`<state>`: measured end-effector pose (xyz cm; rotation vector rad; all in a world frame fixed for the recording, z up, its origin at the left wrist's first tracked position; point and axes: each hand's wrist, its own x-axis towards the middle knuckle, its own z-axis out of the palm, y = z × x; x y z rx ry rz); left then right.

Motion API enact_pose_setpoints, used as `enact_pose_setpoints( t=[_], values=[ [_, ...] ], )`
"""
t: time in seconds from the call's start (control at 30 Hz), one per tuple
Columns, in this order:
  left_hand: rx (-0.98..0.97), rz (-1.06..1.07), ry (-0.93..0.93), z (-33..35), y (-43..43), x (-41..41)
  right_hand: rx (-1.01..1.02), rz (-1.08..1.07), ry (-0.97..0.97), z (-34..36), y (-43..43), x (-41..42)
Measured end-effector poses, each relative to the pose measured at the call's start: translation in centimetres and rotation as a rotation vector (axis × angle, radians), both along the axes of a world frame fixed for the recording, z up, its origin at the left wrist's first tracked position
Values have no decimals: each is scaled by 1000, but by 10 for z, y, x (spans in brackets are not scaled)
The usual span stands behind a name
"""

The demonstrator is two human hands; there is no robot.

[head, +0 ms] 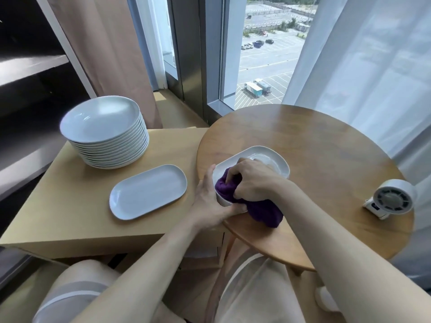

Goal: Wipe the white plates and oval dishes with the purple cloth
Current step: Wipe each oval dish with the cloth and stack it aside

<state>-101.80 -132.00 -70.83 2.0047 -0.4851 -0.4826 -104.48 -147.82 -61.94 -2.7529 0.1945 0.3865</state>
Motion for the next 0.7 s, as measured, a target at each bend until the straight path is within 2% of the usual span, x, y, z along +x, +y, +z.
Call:
enact_pose_setpoints(
  t=[0.23, 0.4, 0.57, 0.7],
  values=[
    [-78, 5, -50, 2, -2, -2, 44, -138, -145, -15, 2, 15],
    [-64, 40, -99, 5, -6, -12, -63, -262, -258, -24, -13, 23],
    [-10, 24, -93, 4, -8, -13, -350, -312, -174, -11, -48, 24],
    [21, 27, -94, 4, -8, -13, -433, -263, -72, 0, -62, 17]
  ],
)
